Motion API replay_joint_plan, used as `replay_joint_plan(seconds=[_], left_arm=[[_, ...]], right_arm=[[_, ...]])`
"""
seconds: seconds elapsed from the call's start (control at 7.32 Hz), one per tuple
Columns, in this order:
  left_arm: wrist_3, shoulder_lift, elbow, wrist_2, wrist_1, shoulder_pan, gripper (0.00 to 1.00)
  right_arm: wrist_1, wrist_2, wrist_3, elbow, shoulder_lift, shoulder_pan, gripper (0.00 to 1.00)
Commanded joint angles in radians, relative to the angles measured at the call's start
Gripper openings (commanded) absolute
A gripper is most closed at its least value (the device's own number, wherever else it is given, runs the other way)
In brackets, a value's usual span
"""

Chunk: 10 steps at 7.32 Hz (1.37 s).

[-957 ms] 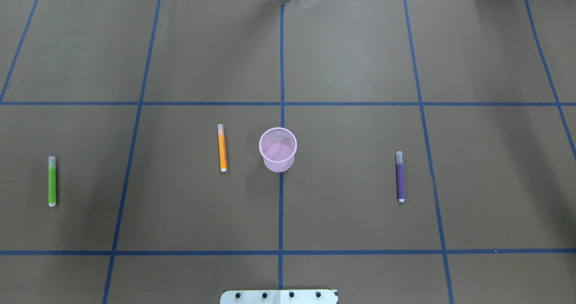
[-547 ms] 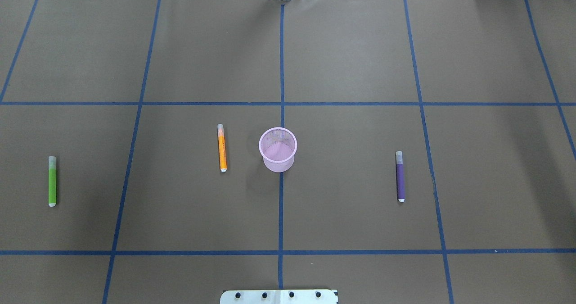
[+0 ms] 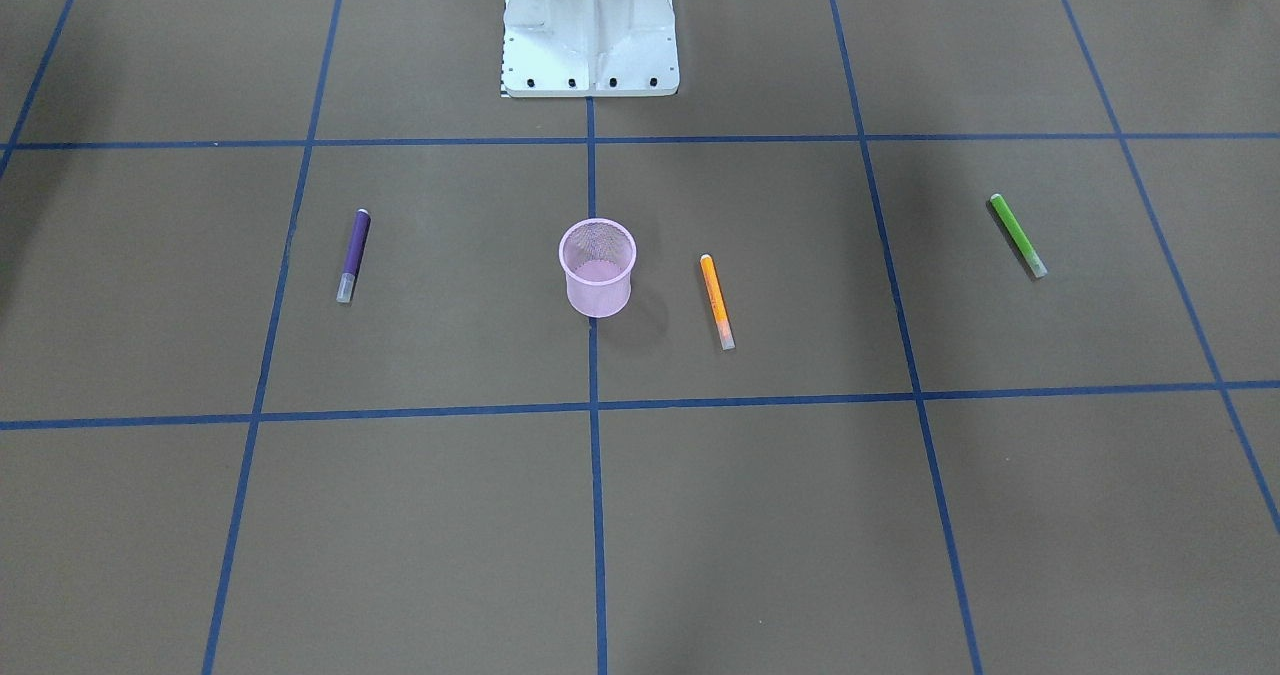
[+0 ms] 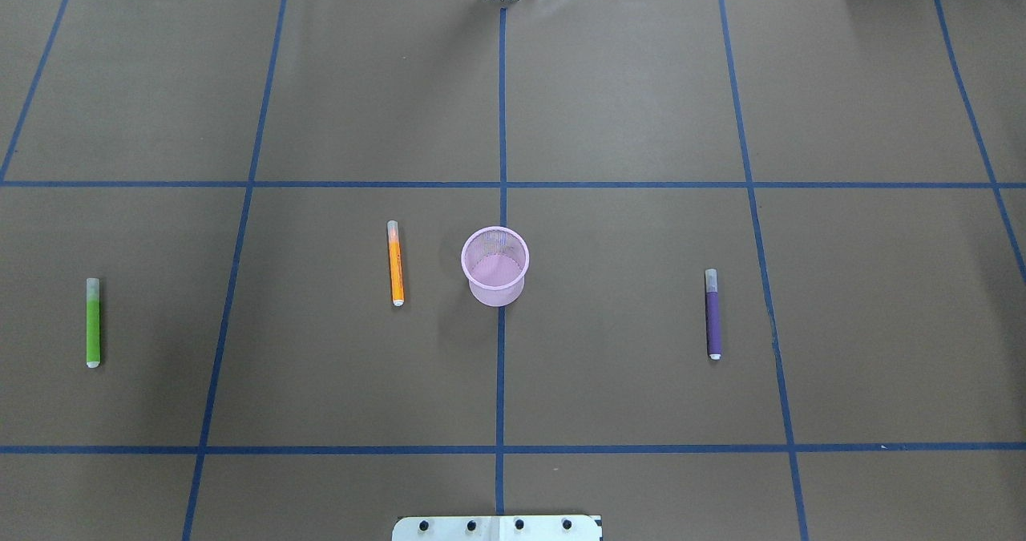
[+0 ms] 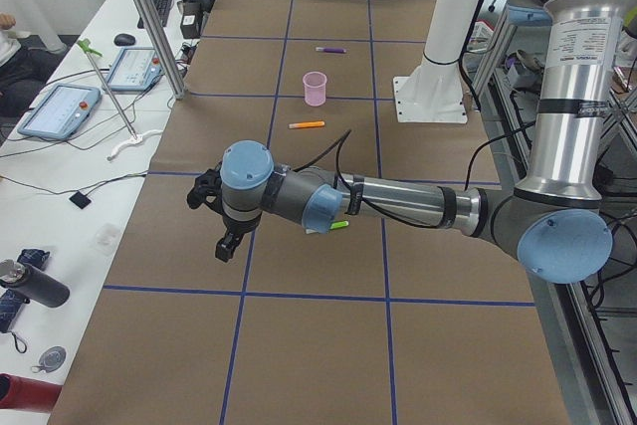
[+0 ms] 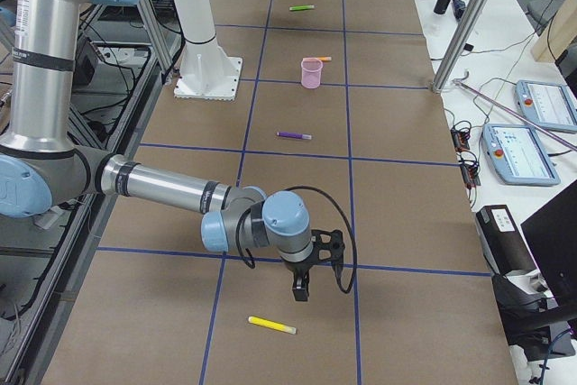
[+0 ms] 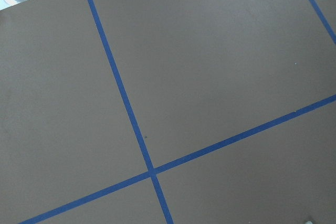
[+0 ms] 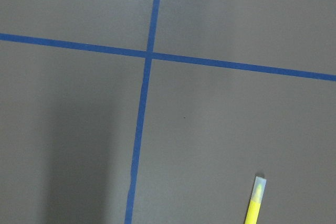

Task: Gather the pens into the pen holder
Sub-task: 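Lower the right gripper onto the yellow highlighter and grasp it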

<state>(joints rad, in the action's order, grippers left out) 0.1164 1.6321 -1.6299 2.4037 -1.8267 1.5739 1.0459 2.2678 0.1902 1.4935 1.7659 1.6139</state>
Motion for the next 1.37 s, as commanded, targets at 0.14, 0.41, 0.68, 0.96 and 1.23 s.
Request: replay_joint_plan(seconds=[0.14, 0.41, 0.68, 0.96, 1.23], left_arm=[[0.000, -0.002, -0.001, 0.000, -0.002, 0.000, 1.00], [0.000, -0.003, -0.004, 0.000, -0.002, 0.000, 1.00], [0.000, -0.014, 0.008, 0.000, -0.052, 0.000, 1.00], [0.000, -0.014, 0.007, 0.000, -0.052, 0.000, 1.00], [0.000, -0.014, 0.007, 0.000, -0.054, 0.000, 1.00]], right_arm=[[-0.270, 0.004, 0.202, -0.213, 0.012, -0.003, 0.94], [-0.271, 0.004, 0.273, -0.228, 0.017, -0.009, 0.92], [-0.271, -0.010, 0.270, -0.249, 0.017, -0.052, 0.85], [-0.299, -0.065, 0.272, -0.257, 0.015, -0.132, 0.83], [-0.310, -0.077, 0.268, -0.307, 0.001, -0.138, 0.74]])
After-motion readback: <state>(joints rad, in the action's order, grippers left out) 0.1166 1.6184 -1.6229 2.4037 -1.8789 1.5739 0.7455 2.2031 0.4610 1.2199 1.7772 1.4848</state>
